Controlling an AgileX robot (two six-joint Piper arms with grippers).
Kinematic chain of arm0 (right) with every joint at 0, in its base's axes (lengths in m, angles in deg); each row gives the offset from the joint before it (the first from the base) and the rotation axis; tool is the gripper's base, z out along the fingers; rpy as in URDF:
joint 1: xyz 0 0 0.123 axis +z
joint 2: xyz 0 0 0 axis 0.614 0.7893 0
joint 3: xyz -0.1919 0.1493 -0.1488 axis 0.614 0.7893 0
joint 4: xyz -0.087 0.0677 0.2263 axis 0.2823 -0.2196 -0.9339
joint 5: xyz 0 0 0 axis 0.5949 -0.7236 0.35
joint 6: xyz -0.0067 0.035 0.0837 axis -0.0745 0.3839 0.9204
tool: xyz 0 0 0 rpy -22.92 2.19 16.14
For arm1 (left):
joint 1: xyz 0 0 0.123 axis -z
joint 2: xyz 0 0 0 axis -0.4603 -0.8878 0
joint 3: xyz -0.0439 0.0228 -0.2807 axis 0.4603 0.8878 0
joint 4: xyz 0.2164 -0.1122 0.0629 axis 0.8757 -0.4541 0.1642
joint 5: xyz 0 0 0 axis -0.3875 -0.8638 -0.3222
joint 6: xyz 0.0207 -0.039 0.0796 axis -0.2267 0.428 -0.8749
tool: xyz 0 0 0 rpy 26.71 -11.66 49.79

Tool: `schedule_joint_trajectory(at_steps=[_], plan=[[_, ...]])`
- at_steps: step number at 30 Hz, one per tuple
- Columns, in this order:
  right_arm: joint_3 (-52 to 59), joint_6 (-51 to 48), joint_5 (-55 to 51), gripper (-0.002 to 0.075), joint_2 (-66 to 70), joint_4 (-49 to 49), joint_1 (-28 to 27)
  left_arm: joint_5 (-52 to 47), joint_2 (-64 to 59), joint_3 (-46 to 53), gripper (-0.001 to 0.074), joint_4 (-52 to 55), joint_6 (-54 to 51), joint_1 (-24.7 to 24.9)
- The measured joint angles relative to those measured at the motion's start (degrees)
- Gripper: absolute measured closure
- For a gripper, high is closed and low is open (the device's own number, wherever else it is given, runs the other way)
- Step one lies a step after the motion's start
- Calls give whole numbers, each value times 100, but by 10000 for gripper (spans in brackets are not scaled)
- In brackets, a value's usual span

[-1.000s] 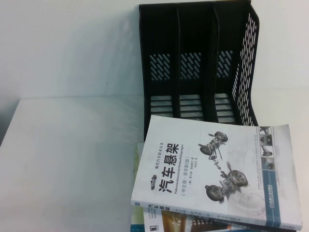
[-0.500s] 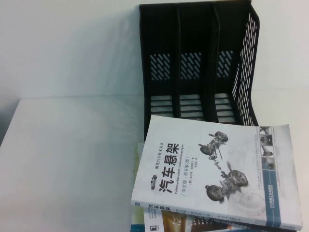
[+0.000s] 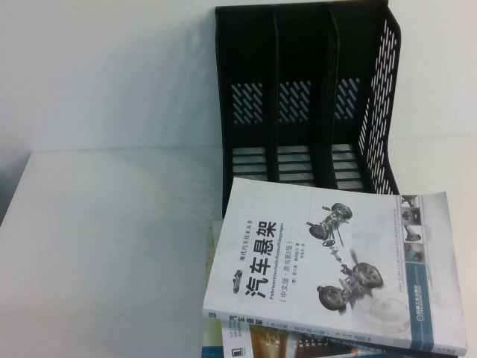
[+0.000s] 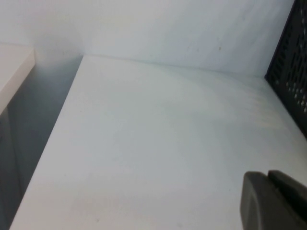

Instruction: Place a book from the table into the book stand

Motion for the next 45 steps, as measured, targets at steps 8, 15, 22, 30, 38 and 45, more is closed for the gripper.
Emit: schedule_joint_trajectory(at_steps=[8,15,22,30,38,45], plan=[[59,0,1190,729,0,-1284,0,1606,0,0,738,-1550,0,0],[59,0,2094,729,0,-2785,0,2212,0,0,738,-2458,100,0],[59,-17,2754,729,0,-3458,0,2123,0,0,738,-2638,311,0],[-558,-51,2807,729,0,-3333,0,3005,0,-51,738,-2586,436,0],[-2261,-963,2803,729,0,-2864,0,2850,0,-1290,738,-1295,272,0],[-3592,-2870,1977,729,939,-2777,0,1610,-1185,-2460,738,-202,0,0]])
